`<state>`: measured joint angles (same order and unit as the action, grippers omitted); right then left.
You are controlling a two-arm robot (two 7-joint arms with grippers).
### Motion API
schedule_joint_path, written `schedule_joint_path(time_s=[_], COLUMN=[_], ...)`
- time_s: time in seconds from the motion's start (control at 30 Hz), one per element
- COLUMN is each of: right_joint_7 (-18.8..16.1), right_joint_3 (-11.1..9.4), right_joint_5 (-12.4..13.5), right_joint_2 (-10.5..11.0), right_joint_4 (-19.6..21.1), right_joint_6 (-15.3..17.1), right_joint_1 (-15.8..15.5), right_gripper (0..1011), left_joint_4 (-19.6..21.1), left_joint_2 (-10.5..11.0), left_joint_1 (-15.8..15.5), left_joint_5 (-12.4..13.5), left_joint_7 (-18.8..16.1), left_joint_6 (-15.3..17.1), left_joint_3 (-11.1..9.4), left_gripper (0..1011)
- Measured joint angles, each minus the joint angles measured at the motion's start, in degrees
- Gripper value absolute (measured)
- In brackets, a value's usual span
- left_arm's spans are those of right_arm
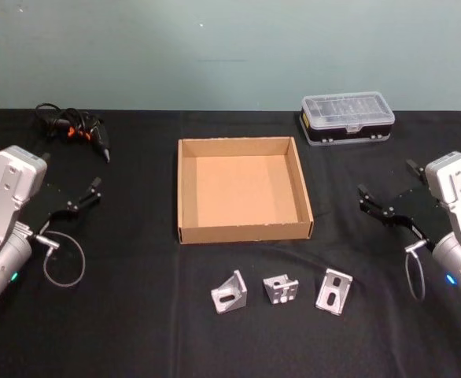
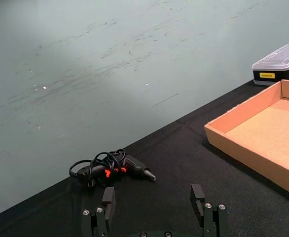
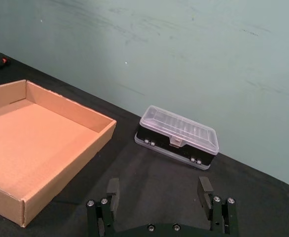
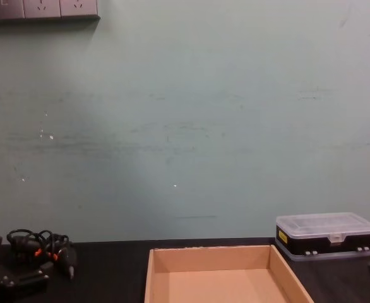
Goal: Use one hand to pick up the angle iron from the table and place it into the box.
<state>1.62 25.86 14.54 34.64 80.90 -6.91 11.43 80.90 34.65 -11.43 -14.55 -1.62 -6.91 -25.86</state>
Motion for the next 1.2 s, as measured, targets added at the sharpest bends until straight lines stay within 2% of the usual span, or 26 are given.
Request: schedule_joint_path(time_s=[0.13, 0.33, 0.43, 0.47, 0.53, 0.67, 0.73, 0.8, 0.93, 1.03, 1.2], right_joint_7=[-0.3, -3.4, -5.9, -5.9, -8.4, -11.2, -14.0, -16.7, -21.0, -24.3, -27.1], right_joint_3=[-0.7, -3.2, -5.6, -5.6, -7.7, -9.7, -10.4, -10.5, -9.1, -7.0, -4.5], right_joint_5=[0.1, 3.4, 7.0, 7.0, 10.1, 13.3, 15.3, 16.2, 15.9, 14.7, 12.7], right_joint_2=[0.1, 2.3, 5.1, 5.1, 7.9, 10.7, 12.7, 14.6, 16.9, 17.8, 17.6], right_joint_4=[1.7, 8.1, 13.9, 13.9, 18.6, 22.7, 25.1, 26.9, 28.5, 28.5, 27.3], right_joint_6=[1.0, 5.1, 9.1, 9.1, 12.8, 17.2, 20.4, 22.7, 25.9, 28.8, 31.8], right_joint_1=[-0.7, -4.1, -7.7, -7.7, -10.7, -13.5, -14.9, -15.6, -15.2, -13.4, -10.7], right_gripper=[1003, 1003, 1003, 1003, 1003, 1003, 1003, 1003, 1003, 1003, 1003], left_joint_4=[0.0, 0.0, 0.0, 0.0, 0.0, 0.0, 0.0, 0.0, 0.0, 0.0, 0.0], left_joint_2=[0.0, 0.0, 0.0, 0.0, 0.0, 0.0, 0.0, 0.0, 0.0, 0.0, 0.0], left_joint_1=[0.0, 0.0, 0.0, 0.0, 0.0, 0.0, 0.0, 0.0, 0.0, 0.0, 0.0], left_joint_5=[0.0, 0.0, 0.0, 0.0, 0.0, 0.0, 0.0, 0.0, 0.0, 0.0, 0.0], left_joint_7=[0.0, 0.0, 0.0, 0.0, 0.0, 0.0, 0.0, 0.0, 0.0, 0.0, 0.0], left_joint_6=[0.0, 0.0, 0.0, 0.0, 0.0, 0.0, 0.0, 0.0, 0.0, 0.0, 0.0], left_joint_3=[0.0, 0.0, 0.0, 0.0, 0.0, 0.0, 0.0, 0.0, 0.0, 0.0, 0.0], left_gripper=[1000, 1000, 1000, 1000, 1000, 1000, 1000, 1000, 1000, 1000, 1000])
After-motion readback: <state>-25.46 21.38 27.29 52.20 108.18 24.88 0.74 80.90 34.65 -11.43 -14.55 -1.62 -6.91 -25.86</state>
